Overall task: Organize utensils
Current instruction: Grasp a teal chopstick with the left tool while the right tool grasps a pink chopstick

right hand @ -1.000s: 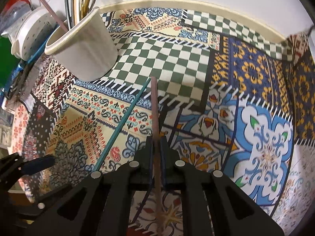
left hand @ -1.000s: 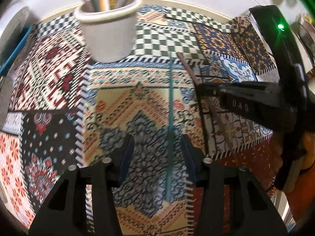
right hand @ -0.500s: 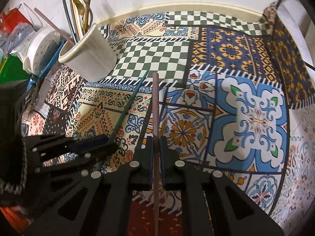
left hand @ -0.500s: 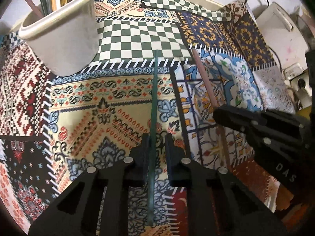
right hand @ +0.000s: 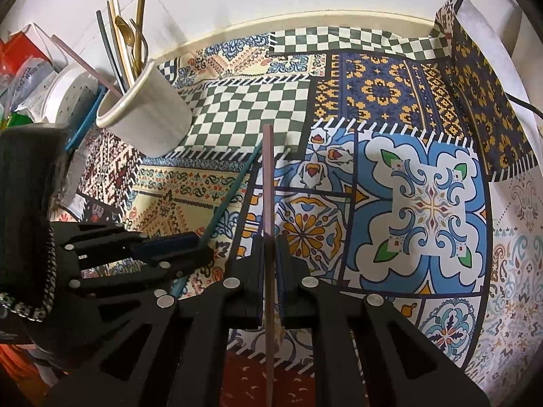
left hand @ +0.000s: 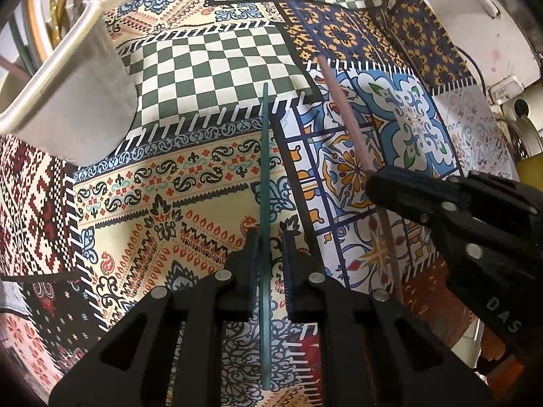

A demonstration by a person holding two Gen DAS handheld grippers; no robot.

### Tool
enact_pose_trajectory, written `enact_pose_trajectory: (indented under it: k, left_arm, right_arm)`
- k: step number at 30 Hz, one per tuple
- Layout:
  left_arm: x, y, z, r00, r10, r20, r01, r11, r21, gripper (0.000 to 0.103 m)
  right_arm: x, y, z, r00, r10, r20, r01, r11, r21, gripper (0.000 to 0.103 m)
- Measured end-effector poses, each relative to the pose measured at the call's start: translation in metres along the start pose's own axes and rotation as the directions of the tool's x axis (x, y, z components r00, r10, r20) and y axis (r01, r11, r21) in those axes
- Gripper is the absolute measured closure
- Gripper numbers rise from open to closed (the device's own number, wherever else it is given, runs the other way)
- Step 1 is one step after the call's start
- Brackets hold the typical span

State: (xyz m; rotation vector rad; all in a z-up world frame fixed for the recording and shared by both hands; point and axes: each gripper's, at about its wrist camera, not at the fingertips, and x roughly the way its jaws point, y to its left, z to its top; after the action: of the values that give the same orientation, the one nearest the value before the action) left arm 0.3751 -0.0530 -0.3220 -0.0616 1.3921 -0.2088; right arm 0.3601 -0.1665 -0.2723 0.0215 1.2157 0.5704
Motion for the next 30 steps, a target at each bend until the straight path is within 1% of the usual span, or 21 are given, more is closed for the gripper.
enact_pose_trajectory:
  k: [1, 2, 4, 8, 10, 15, 18, 22, 25, 30]
  left_arm:
    - [0.000, -0.002, -0.001, 1.000, 0.020, -0.004, -0.020, 1.000, 0.020, 0.099]
    - [0.001, -0.003, 0.000, 1.000, 0.029, -0.006, -0.029, 0.999, 0.033, 0.100]
    - [0.001, -0.003, 0.000, 1.000, 0.019, -0.015, -0.018, 0.999, 0.051, 0.100]
    - [0.002, -0.001, 0.003, 1.000, -0.007, -0.021, 0.007, 1.000, 0.028, 0.100]
    - [-0.003, 0.000, -0.001, 1.000, -0.008, -0.008, 0.009, 1.000, 0.030, 0.100]
    - [-0.033, 0.001, -0.016, 0.997, -0.024, 0.067, 0.021, 0.999, 0.044, 0.100]
    - [-0.054, -0.003, -0.025, 0.991, -0.007, 0.133, -0.002, 0.998, 0.068, 0.100]
    - [-0.080, -0.003, -0.035, 0.978, -0.007, 0.207, -0.006, 0.998, 0.064, 0.100]
    - [-0.102, 0.003, -0.049, 0.966, -0.014, 0.259, 0.001, 0.999, 0.052, 0.100]
    - [-0.125, 0.008, -0.065, 0.945, 0.004, 0.327, -0.017, 0.999, 0.036, 0.100]
  right_arm:
    - [-0.001, 0.000, 0.001, 1.000, 0.000, 0.005, 0.000, 1.000, 0.003, 0.097]
    - [-0.003, 0.001, 0.002, 1.000, 0.001, 0.010, -0.001, 1.000, 0.005, 0.097]
    - [-0.008, 0.001, 0.003, 1.000, 0.001, 0.021, -0.001, 1.000, 0.005, 0.097]
    - [-0.019, 0.002, 0.005, 0.999, -0.008, 0.053, 0.007, 1.000, 0.011, 0.097]
    - [-0.024, 0.002, 0.005, 0.998, -0.008, 0.066, 0.007, 1.000, 0.015, 0.097]
    - [-0.039, 0.007, 0.004, 0.995, -0.011, 0.098, 0.010, 1.000, 0.013, 0.097]
    - [-0.048, 0.013, 0.003, 0.993, -0.012, 0.121, 0.012, 1.000, 0.006, 0.097]
    - [-0.062, 0.023, 0.004, 0.988, -0.008, 0.156, 0.009, 1.000, -0.005, 0.097]
    - [-0.068, 0.031, 0.006, 0.984, -0.005, 0.179, 0.008, 1.000, -0.017, 0.098]
    - [-0.079, 0.047, 0.009, 0.977, -0.007, 0.212, 0.018, 0.999, -0.049, 0.098]
